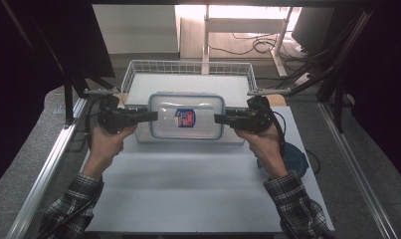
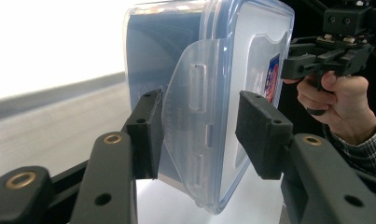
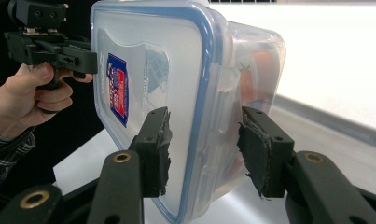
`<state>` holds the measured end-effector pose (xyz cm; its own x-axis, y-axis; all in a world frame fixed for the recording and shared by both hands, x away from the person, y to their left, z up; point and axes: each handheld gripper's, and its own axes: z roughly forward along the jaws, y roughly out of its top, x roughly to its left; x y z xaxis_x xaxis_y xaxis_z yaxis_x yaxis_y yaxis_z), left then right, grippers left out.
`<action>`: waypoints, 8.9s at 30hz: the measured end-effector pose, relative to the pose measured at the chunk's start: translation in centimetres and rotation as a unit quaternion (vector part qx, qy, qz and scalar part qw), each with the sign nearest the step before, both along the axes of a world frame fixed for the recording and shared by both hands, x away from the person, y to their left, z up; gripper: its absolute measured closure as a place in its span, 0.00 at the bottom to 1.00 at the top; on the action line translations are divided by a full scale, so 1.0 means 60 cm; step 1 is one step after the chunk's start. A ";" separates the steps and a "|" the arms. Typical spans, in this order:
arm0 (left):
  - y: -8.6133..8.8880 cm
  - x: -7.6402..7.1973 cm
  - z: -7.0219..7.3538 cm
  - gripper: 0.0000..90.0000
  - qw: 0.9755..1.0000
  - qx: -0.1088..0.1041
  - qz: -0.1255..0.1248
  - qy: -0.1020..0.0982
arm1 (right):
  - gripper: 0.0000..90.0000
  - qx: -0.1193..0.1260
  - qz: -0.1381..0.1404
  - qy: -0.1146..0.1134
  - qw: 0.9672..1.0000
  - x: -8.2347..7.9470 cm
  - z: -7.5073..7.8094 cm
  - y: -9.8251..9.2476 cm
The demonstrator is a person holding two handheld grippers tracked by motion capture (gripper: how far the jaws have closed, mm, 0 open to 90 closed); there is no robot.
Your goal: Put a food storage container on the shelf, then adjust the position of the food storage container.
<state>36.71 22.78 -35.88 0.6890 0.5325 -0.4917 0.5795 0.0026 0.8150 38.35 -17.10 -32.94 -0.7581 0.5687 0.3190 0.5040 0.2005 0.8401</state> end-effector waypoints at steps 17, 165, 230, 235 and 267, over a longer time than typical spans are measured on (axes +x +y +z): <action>0.012 0.065 0.050 0.58 1.000 -0.013 0.009 -0.004 | 0.59 0.005 -0.011 -0.007 1.000 0.060 0.055 0.014; -0.089 -0.156 -0.126 0.06 0.985 0.142 -0.005 -0.103 | 0.04 -0.088 -0.004 -0.126 0.988 -0.126 -0.107 -0.021; -0.091 -0.228 -0.273 0.04 0.978 0.199 -0.008 -0.056 | 0.34 -0.153 -0.167 -0.035 0.973 -0.118 -0.217 -0.176; -0.092 -0.225 -0.277 0.04 0.979 0.195 -0.013 -0.048 | 0.58 -0.150 -0.198 -0.023 0.968 -0.103 -0.213 -0.227; -0.098 -0.216 -0.287 0.07 0.981 0.190 -0.024 -0.027 | 0.99 -0.198 -0.331 0.009 0.923 -0.040 -0.232 -0.378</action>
<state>23.74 16.93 -53.13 0.7372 0.6368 -0.2260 0.5275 -0.3333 0.7814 35.95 -39.78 -46.88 -0.1995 0.9799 -0.0045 0.6389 0.1335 0.7576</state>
